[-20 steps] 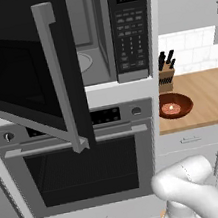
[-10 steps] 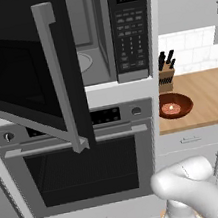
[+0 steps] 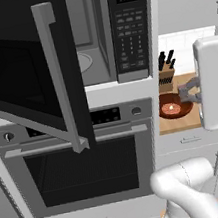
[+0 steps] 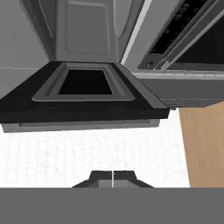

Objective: Open the microwave, place the bowl with waffle inside the microwave, then close the microwave door and turn it on.

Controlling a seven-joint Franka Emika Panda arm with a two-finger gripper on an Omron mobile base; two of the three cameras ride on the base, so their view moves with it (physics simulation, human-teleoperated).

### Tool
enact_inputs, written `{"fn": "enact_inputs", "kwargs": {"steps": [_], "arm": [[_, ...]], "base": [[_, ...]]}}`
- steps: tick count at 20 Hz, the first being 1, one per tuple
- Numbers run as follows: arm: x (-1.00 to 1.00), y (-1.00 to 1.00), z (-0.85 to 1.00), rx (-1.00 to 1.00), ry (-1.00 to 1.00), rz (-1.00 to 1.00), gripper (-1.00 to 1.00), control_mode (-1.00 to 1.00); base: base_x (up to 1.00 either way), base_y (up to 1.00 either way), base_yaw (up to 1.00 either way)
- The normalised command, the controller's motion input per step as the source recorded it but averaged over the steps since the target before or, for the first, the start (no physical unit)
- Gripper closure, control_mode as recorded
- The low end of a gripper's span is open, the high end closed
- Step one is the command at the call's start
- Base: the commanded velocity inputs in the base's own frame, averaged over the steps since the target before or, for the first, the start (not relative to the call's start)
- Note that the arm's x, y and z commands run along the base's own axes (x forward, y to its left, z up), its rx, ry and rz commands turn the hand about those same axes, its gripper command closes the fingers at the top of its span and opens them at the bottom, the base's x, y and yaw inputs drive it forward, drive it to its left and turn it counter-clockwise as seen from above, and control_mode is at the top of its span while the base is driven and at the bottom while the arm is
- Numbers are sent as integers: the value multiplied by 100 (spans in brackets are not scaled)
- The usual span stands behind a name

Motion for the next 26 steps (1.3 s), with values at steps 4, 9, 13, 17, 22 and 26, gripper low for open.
{"fn": "enact_inputs", "kwargs": {"steps": [4, 9, 13, 17, 22, 26], "arm": [[54, 61, -27, 9, 11, 38, 100, -100], [53, 74, -27, 1, 5, 42, 100, -100], [53, 54, -20, 8, 0, 38, 100, -100], [55, 60, -29, 6, 0, 38, 100, -100], [54, 32, -3, 14, -7, 36, 100, -100], [39, 73, -1, 6, -6, 32, 100, -100]], "base": [[0, 0, 0], [0, 0, 0], [0, 0, 0], [0, 0, 0], [0, 0, 0], [0, 0, 0]]}}
